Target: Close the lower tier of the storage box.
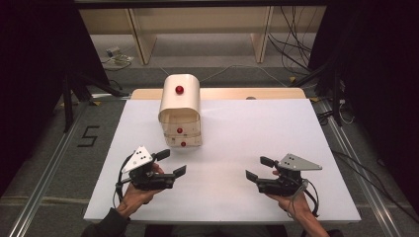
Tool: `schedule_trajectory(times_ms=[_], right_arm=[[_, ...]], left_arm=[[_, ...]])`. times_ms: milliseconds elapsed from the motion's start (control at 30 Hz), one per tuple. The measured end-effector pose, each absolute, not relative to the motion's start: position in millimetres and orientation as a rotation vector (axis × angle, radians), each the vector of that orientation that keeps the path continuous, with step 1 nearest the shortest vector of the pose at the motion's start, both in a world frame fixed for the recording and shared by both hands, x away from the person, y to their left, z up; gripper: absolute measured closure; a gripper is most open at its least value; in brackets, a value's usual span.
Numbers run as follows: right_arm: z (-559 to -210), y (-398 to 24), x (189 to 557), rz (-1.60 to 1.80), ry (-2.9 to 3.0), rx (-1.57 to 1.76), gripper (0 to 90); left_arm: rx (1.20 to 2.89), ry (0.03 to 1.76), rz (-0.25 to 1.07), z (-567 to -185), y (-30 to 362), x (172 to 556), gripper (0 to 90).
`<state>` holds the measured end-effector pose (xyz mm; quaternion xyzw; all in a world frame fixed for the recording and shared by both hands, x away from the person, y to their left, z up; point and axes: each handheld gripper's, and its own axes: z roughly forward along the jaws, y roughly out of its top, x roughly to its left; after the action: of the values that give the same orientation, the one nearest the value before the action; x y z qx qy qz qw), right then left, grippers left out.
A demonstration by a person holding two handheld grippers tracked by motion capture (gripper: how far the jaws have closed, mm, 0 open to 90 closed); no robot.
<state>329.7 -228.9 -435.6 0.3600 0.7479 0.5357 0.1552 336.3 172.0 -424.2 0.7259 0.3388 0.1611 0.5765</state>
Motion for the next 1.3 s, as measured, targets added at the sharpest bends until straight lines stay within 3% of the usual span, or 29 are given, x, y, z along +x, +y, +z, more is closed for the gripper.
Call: schedule_trajectory(times_ms=[1300], right_arm=[[-436.6,-236.4,322.1,1.522,2.126,1.042,21.9]], left_arm=[[1.703,0.816,0.415,-432.1,173.7,334.2,15.5]])
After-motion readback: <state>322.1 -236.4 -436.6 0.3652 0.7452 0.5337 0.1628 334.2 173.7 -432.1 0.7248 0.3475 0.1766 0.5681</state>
